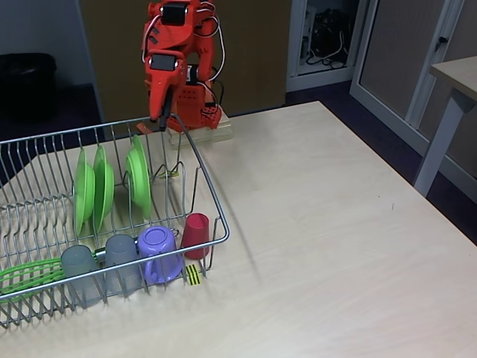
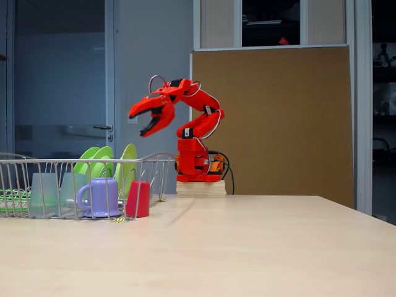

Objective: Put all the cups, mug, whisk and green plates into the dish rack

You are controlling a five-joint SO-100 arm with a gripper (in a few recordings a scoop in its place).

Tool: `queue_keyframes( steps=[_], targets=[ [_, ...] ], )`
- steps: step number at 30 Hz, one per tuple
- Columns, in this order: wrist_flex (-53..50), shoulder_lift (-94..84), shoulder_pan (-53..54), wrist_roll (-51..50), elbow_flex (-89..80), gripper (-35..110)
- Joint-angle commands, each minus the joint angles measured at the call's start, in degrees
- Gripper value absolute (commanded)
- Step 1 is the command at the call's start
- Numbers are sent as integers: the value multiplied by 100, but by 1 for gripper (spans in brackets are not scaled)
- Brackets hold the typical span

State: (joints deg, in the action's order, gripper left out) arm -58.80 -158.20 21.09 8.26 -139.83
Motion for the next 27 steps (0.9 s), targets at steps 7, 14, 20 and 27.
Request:
queue_keyframes(
  steps=[7, 14, 20, 27],
  targets=[
    [149, -439, -3146, -1556, -246, 7],
    [2452, -642, -4641, -2786, -2426, 0],
    [2470, -1556, -5309, -3226, -3753, 0],
    [896, -2188, -5625, -1178, -4017, 0]
  ],
)
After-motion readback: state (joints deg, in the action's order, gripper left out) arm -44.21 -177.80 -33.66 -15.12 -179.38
